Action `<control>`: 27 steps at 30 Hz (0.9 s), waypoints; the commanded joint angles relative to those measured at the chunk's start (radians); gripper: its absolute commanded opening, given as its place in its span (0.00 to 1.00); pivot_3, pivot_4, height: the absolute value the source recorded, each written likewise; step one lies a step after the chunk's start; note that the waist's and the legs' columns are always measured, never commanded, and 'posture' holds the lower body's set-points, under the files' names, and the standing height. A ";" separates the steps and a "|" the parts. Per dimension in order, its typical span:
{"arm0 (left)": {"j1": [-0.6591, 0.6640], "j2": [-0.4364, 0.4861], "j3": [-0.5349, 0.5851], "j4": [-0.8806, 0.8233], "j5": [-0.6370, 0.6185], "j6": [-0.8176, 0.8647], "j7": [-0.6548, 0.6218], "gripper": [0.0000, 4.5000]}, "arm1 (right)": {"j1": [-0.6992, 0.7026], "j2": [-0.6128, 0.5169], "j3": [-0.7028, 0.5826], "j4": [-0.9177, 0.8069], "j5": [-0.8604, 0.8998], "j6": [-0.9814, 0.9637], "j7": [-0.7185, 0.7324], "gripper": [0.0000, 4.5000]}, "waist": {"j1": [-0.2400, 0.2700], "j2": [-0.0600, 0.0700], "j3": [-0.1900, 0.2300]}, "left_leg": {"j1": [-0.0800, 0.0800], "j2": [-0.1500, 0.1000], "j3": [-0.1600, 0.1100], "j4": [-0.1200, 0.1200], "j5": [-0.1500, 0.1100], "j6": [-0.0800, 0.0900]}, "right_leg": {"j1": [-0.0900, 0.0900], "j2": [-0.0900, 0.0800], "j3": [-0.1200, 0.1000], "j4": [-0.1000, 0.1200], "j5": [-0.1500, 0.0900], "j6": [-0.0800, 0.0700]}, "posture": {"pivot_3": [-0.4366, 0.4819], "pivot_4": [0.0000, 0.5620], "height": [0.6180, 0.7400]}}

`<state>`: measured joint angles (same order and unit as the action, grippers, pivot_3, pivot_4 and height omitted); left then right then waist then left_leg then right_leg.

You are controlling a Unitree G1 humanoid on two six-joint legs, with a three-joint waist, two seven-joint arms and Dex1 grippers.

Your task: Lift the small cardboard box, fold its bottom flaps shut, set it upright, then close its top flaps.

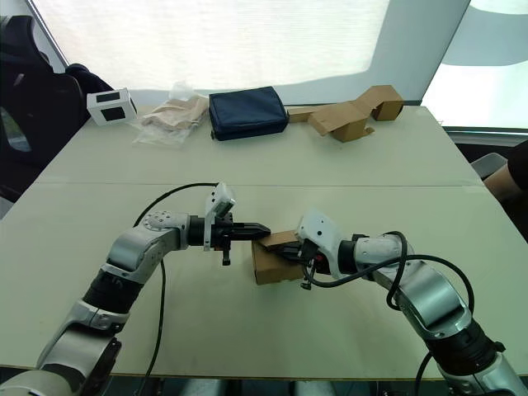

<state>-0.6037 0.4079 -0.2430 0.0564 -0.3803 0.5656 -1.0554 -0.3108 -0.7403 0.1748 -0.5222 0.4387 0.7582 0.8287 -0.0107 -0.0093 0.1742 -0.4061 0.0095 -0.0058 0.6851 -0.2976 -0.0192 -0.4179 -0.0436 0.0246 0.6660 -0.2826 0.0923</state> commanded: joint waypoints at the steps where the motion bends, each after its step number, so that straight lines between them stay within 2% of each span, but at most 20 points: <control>1: 0.007 0.014 -0.054 0.000 0.058 -0.044 -0.019 0.00 | 0.014 -0.019 -0.052 -0.054 0.053 0.031 0.016 0.00 | 0.000 0.000 0.000 | 0.000 0.000 0.000 0.000 0.000 0.000 | 0.000 0.000 0.000 0.000 0.000 0.000 | 0.48 0.27 1.00; 9: -0.002 0.023 -0.048 -0.015 0.093 -0.098 -0.018 0.00 | 0.028 -0.027 -0.124 -0.056 0.110 0.057 0.008 0.00 | 0.000 0.000 0.000 | 0.004 0.000 0.000 0.000 0.000 0.000 | 0.005 0.000 0.000 -0.001 0.000 0.000 | 0.48 0.27 1.00; 13: -0.048 -0.013 0.048 -0.060 -0.007 -0.011 0.017 0.00 | 0.012 -0.018 -0.170 -0.025 0.131 0.057 -0.005 0.00 | 0.000 0.000 0.000 | 0.006 0.000 0.000 0.000 -0.001 0.001 | 0.006 0.000 0.000 -0.001 0.000 0.000 | 0.48 0.27 1.00; 18: -0.062 0.006 0.045 -0.129 -0.035 0.041 0.000 0.00 | -0.018 0.008 -0.207 0.020 0.161 0.048 -0.014 0.00 | -0.002 0.000 0.000 | 0.006 0.000 0.000 0.000 -0.001 0.001 | 0.006 0.000 0.000 -0.001 0.000 0.000 | 0.48 0.27 1.00; 27: -0.014 0.007 -0.028 -0.164 0.009 0.035 0.025 0.00 | -0.046 0.023 -0.107 0.100 0.047 -0.033 -0.024 0.00 | -0.001 0.000 0.000 | 0.006 0.000 0.000 -0.001 -0.001 0.001 | 0.006 0.000 0.000 -0.001 0.000 0.000 | 0.48 0.27 1.00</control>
<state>-0.6190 0.4122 -0.2632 -0.0819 -0.3854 0.6191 -1.0379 -0.3424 -0.7196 0.0539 -0.4175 0.5124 0.7577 0.8040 -0.0117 -0.0096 0.1745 -0.4002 0.0097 -0.0058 0.6844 -0.2982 -0.0182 -0.4115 -0.0434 0.0246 0.6646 -0.2828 0.0926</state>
